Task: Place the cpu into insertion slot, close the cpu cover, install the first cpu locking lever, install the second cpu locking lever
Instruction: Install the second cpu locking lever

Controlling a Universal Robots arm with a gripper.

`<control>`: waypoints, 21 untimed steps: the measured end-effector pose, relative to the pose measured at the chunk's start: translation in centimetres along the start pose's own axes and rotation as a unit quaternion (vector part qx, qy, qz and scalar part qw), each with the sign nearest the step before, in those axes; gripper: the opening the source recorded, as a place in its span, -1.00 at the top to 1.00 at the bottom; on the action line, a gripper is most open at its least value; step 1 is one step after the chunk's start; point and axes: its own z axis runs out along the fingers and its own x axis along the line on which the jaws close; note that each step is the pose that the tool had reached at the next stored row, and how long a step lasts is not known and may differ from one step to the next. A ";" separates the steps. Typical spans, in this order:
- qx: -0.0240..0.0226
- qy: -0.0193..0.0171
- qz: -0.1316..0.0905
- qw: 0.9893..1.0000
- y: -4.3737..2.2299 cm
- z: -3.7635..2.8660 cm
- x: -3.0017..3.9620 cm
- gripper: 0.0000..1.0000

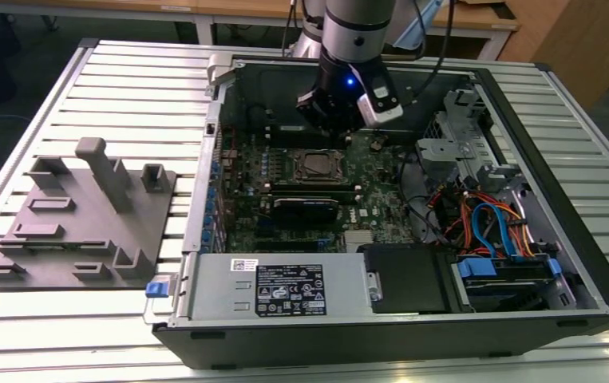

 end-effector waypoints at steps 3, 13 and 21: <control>0.000 0.000 0.000 1.000 -0.11 0.00 0.00 0.80; 0.000 0.000 0.000 1.000 -0.46 -0.02 -0.02 0.80; 0.000 0.000 0.000 1.000 -0.74 -0.02 -0.04 0.80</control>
